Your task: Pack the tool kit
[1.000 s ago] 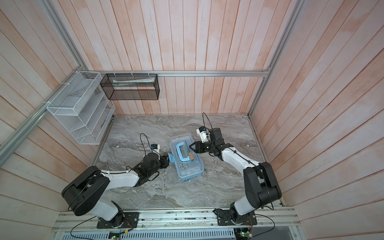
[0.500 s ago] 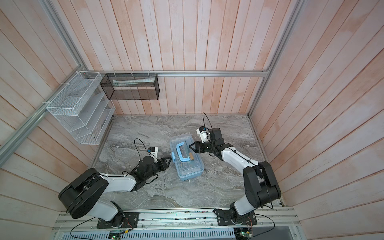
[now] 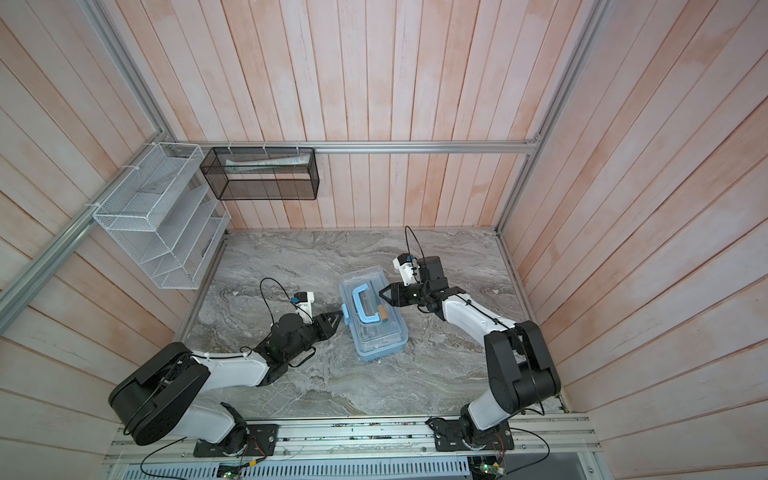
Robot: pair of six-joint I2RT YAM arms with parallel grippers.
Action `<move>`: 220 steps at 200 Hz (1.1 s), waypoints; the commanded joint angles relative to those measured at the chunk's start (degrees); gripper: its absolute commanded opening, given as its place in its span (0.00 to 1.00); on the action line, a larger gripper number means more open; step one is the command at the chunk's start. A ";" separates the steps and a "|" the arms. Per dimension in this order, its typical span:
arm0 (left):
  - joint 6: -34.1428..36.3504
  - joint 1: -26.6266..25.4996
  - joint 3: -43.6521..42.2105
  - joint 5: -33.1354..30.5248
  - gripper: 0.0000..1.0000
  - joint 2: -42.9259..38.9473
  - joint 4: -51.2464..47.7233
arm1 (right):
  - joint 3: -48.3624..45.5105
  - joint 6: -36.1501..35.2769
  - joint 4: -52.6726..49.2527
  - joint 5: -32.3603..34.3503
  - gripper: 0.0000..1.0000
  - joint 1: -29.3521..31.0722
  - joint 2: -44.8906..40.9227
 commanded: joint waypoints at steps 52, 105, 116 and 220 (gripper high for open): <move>0.85 -0.06 -0.55 1.87 0.41 0.23 3.21 | -0.38 0.23 -0.27 -3.64 0.50 0.82 1.65; 1.20 -0.08 -1.37 1.51 0.39 -0.76 2.87 | -0.26 0.30 -0.54 -3.40 0.50 0.78 2.00; 1.03 -0.06 -1.32 1.91 0.38 -0.07 3.31 | -0.22 0.35 -0.49 -3.42 0.50 0.83 2.00; 1.55 -0.15 0.01 3.57 0.32 1.45 2.41 | 0.31 0.27 -0.87 -3.58 0.49 0.83 3.01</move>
